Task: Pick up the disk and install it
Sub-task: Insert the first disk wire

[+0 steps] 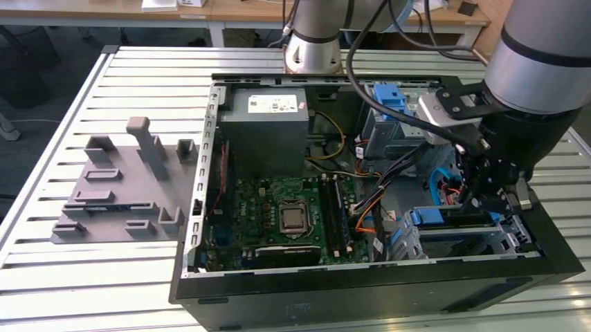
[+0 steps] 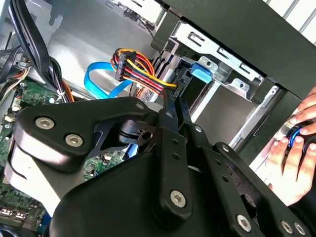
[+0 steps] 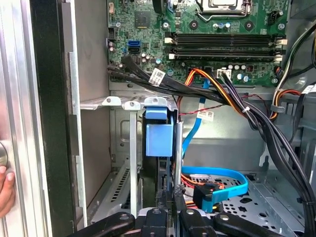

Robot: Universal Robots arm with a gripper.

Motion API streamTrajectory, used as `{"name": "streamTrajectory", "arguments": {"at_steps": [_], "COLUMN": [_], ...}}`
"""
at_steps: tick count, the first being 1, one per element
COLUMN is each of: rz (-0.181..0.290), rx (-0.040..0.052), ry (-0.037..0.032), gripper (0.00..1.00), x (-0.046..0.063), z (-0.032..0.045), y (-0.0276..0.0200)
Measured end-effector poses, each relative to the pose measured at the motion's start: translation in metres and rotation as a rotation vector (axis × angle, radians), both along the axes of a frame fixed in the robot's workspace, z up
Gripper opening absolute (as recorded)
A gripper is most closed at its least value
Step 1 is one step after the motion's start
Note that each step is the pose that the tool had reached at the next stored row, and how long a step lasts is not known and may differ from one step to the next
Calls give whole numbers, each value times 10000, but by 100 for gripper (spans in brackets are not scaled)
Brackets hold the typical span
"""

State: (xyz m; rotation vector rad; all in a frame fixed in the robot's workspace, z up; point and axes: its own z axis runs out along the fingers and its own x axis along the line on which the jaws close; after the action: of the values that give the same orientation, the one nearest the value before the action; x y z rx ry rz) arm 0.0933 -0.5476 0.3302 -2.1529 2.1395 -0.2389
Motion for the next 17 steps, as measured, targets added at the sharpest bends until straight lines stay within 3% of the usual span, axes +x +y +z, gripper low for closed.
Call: {"name": "streamTrajectory", "arguments": {"at_steps": [17], "rz": [0], "rx": [4], "ry": [0], "gripper": [16], "x": [1], "z": [17], "y": [-12]}}
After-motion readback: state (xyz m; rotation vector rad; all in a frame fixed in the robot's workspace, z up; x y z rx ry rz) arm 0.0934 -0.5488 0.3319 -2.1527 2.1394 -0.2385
